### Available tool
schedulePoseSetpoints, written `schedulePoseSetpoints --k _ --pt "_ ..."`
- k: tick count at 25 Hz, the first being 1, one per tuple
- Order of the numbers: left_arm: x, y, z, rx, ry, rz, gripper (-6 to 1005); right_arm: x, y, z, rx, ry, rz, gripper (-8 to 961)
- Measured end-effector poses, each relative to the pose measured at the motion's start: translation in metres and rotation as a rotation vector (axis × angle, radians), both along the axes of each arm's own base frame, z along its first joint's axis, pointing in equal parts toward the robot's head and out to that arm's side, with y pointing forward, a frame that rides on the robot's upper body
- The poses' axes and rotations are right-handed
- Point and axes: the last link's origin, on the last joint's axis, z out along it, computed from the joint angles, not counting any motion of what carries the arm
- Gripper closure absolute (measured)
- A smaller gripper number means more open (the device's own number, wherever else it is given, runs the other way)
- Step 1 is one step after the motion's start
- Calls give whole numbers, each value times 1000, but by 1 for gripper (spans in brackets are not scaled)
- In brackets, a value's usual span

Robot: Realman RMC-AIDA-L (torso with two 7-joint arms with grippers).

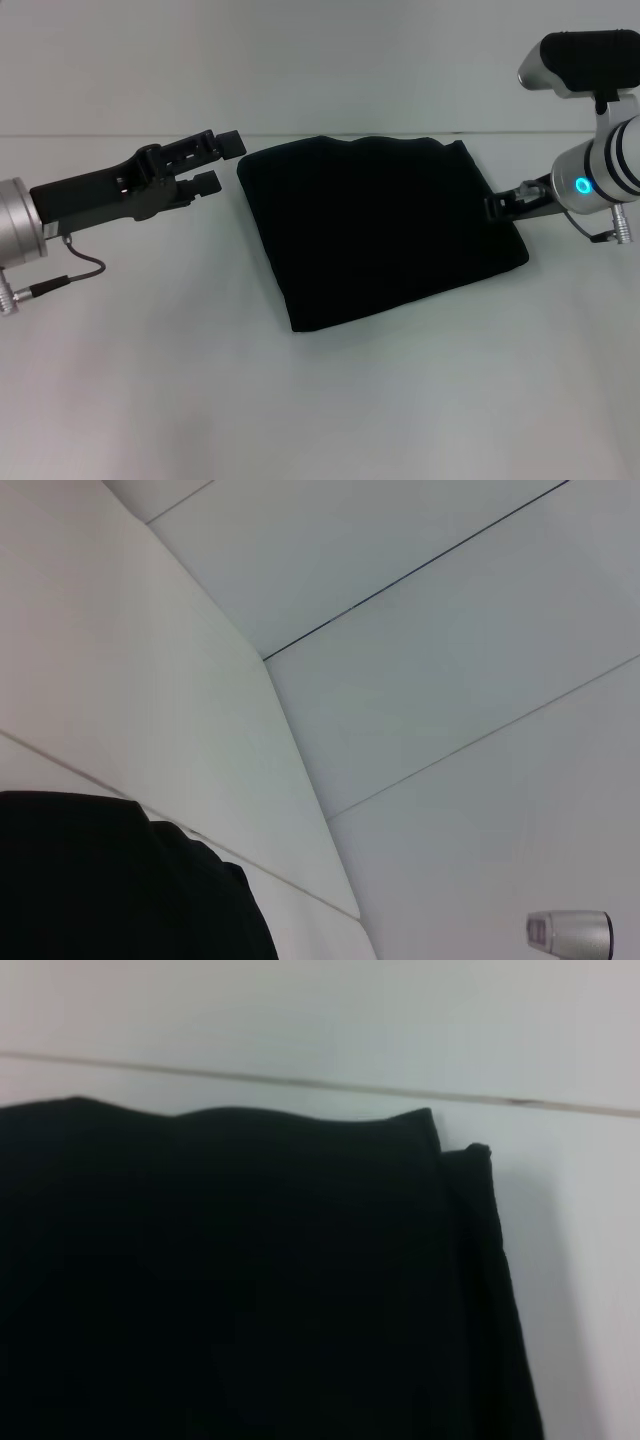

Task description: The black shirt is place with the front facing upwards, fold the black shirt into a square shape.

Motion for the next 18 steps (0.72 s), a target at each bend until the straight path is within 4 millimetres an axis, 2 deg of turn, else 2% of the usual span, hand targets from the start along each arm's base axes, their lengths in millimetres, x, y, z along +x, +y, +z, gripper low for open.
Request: schedulePoseSetpoints --k 4,7,10,14,16,18 --pt "-1 0 -1 -2 -2 3 49 6 1 7 27 -64 -45 838" --pt "-1 -1 0 -1 -5 3 50 4 4 21 63 -55 -76 767" --pt "-3 -2 2 6 -12 8 51 -6 2 37 99 18 -52 696" --pt "-9 -7 2 -11 -14 17 52 -15 -16 56 100 246 23 601" --pt "-15 -13 -1 -48 -13 25 53 -7 -30 63 89 404 50 560" --pt "-22 -22 -7 -101 -7 37 54 9 -50 76 92 629 115 525"
